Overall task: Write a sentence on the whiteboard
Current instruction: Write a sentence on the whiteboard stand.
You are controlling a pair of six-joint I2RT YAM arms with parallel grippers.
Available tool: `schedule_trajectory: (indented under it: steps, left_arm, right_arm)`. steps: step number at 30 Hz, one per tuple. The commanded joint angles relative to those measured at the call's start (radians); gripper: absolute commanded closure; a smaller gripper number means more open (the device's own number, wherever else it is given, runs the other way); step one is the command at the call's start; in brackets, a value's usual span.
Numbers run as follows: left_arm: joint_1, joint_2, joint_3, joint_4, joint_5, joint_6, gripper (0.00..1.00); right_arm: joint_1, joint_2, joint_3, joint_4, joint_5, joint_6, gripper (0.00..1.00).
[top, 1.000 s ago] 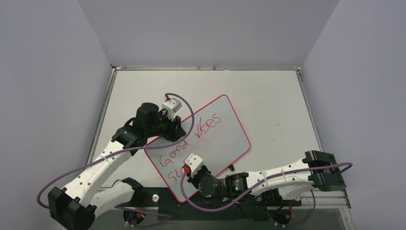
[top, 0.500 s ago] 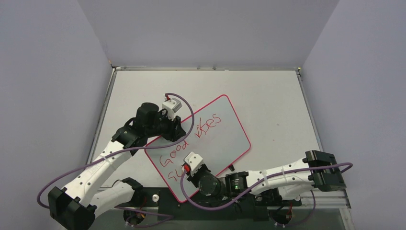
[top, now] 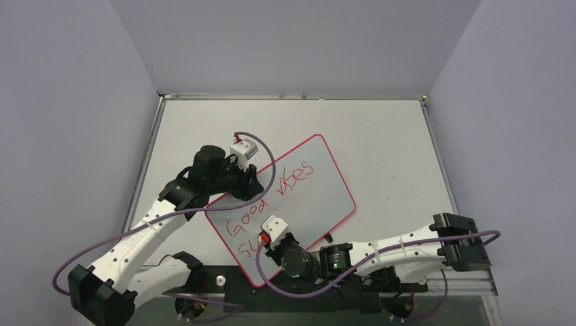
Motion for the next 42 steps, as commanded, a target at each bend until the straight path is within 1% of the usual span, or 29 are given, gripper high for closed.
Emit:
schedule_trajectory:
  steps: [1, 10, 22, 27, 36, 42]
  left_arm:
    - [-0.003, -0.003, 0.019, 0.040, -0.073, 0.032, 1.00]
    - [-0.003, -0.001, 0.020, 0.038, -0.074, 0.032, 1.00]
    - [-0.003, -0.003, 0.019, 0.038, -0.074, 0.032, 1.00]
    - [-0.003, -0.003, 0.020, 0.038, -0.075, 0.032, 1.00]
    - [-0.003, -0.003, 0.020, 0.037, -0.075, 0.032, 1.00]
    - [-0.004, -0.005, 0.019, 0.037, -0.080, 0.032, 1.00]
  right_arm:
    - [0.003, -0.004, 0.010, -0.021, 0.027, 0.018, 1.00]
    - [0.027, -0.014, -0.016, -0.038, 0.039, 0.081, 1.00]
    - [0.061, -0.029, -0.023, -0.076, 0.062, 0.122, 1.00]
    - [0.062, -0.045, -0.022, -0.123, 0.106, 0.127, 1.00]
    - [0.058, -0.116, 0.012, -0.186, 0.167, 0.063, 1.00]
    - [0.028, -0.176, 0.035, -0.170, 0.139, -0.009, 1.00]
